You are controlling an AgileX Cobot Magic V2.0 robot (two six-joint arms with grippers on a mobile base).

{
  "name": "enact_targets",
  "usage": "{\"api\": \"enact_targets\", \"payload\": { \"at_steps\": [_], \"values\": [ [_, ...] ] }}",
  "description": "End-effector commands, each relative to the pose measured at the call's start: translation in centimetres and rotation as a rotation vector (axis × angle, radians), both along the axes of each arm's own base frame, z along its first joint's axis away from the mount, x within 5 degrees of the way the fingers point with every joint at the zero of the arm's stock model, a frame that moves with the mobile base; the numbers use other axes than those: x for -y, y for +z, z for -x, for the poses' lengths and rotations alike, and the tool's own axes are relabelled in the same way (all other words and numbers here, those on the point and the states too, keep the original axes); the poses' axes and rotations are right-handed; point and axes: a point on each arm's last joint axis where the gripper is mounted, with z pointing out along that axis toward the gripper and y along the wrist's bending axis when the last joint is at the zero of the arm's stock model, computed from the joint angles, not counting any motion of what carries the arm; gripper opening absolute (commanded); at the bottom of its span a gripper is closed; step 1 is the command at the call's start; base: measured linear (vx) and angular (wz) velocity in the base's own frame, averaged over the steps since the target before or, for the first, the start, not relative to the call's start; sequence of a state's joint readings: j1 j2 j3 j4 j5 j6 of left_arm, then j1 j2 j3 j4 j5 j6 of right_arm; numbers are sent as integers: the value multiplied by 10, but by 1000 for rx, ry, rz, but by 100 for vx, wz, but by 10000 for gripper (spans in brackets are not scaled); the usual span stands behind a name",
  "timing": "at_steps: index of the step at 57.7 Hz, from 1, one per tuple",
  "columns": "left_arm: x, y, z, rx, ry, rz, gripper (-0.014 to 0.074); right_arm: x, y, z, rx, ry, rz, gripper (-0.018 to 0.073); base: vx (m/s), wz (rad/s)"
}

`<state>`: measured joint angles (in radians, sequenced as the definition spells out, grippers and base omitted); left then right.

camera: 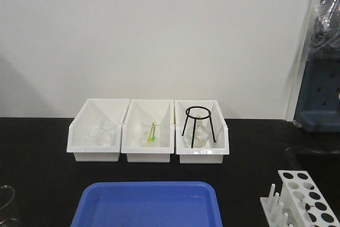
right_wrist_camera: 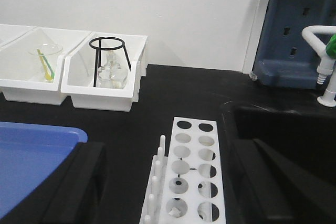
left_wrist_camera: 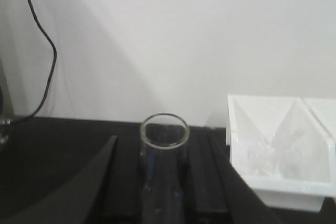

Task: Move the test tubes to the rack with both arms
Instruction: 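Carry the tube over the blue tray toward the right gripper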

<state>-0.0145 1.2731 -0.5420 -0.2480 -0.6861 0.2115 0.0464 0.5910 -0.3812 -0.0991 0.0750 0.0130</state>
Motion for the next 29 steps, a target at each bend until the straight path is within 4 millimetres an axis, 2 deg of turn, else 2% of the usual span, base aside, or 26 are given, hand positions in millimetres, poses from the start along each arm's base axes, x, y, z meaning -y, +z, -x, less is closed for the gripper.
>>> {"api": "enact_targets", "payload": {
  "at_steps": [1,16,24,29],
  "values": [
    [0,32,8,168,9,3,-4,-1,18,-3,117,8,-2,540,0,0],
    [9,82,-2,222,-97,61,-4,-1,25,-3,192,15,-9,514,0,0],
    [17,104,-8,194,-195,113,-4,-1,14,-9,71,5,-7,476,0,0],
    [21,111,-9,192,-248,163,-4,-1,9,-15,-25,-5,-26,463,0,0]
  ]
}}
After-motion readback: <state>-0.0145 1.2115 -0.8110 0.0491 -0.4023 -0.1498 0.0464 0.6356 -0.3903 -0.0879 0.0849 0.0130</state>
